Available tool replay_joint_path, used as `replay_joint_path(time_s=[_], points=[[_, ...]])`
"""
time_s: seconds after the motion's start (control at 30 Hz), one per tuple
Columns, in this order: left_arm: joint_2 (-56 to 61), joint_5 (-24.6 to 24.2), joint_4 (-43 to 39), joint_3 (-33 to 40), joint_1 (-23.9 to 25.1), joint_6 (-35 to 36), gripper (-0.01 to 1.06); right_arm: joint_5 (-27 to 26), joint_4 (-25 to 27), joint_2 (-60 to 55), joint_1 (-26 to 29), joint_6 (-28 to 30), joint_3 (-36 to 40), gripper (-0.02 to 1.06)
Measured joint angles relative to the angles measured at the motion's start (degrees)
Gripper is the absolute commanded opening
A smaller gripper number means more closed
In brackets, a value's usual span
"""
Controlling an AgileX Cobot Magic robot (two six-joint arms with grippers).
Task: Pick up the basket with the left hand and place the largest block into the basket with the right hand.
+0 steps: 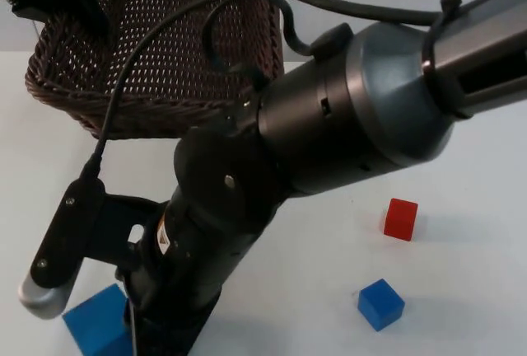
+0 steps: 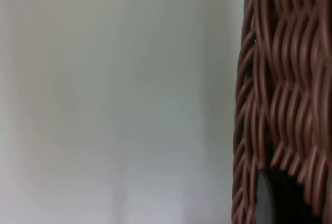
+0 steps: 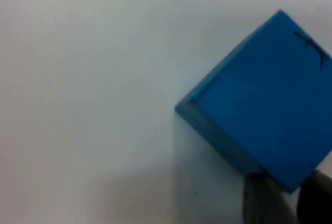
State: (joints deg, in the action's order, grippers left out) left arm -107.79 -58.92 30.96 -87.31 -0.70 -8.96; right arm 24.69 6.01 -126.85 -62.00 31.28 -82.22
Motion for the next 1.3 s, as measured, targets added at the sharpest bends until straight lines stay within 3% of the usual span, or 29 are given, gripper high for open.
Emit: replay_joint_path(time_s=[0.2, 0.3, 0.4, 0.43, 0.57, 0.6, 0.67, 0.83, 1.3], points=[[0.0, 0.0, 0.0, 0.0, 0.0, 0.0, 0.0, 2.0, 0.0, -0.1, 0.0, 0.1, 0.0, 0.0], [0.0, 0.0, 0.0, 0.0, 0.0, 0.0, 0.0, 2.5, 1.1, -0.1, 0.0, 0.1, 0.0, 0.06], [0.0, 0.0, 0.0, 0.0, 0.0, 0.0, 0.0, 3.0, 3.2, -0.1, 0.0, 0.1, 0.0, 0.31], [0.0, 0.0, 0.0, 0.0, 0.0, 0.0, 0.0, 3.4, 4.1, -0.1, 0.0, 0.1, 0.0, 0.31], [0.0, 0.1, 0.0, 0.0, 0.0, 0.0, 0.0, 4.4, 5.9, -0.1, 0.0, 0.2, 0.0, 0.86], [0.0, 0.1, 0.0, 0.0, 0.0, 0.1, 0.0, 4.6, 6.5, -0.1, 0.0, 0.2, 0.0, 0.86], [0.0, 0.1, 0.0, 0.0, 0.0, 0.2, 0.0, 5.0, 7.1, -0.1, 0.0, 0.2, 0.0, 0.97], [0.0, 0.1, 0.0, 0.0, 0.0, 0.2, 0.0, 5.7, 7.5, 0.0, -0.1, 0.2, 0.0, 0.91], [0.0, 0.4, 0.8, -0.1, 0.0, 1.0, 0.0, 5.0, 10.7, 0.6, -0.1, -1.3, -2.8, 0.91]])
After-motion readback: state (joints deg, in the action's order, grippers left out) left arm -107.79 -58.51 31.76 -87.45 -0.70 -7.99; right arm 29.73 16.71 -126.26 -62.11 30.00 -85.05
